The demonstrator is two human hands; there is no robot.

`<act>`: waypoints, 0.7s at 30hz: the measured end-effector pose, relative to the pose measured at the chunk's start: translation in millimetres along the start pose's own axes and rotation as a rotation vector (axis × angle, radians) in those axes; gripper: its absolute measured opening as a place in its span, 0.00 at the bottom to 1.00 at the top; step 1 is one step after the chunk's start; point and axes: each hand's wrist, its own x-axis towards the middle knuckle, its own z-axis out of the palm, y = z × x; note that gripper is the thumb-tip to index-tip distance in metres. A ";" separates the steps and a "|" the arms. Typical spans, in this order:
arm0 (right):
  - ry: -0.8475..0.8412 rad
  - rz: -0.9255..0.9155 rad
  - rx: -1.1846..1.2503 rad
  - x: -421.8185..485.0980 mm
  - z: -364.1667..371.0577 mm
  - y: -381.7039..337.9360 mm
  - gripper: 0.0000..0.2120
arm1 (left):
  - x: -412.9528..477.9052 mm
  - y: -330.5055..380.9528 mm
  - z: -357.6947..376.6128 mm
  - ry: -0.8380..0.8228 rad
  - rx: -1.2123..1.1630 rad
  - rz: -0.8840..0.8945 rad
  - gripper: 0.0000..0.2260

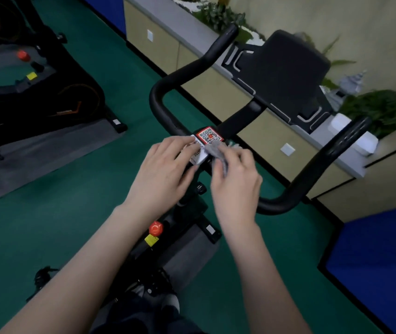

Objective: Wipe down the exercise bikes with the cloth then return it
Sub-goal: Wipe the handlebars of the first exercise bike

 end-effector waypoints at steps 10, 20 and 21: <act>0.192 0.146 -0.162 -20.1 6.3 -0.1 0.11 | 28.2 -30.6 18.0 0.035 -0.190 0.247 0.15; 0.267 0.232 -0.090 -8.7 33.3 -22.8 0.10 | 32.2 -41.8 27.4 0.073 -0.357 0.292 0.14; 0.261 0.244 -0.114 -12.2 28.2 -18.1 0.10 | 31.7 -41.3 28.0 0.075 -0.360 0.295 0.15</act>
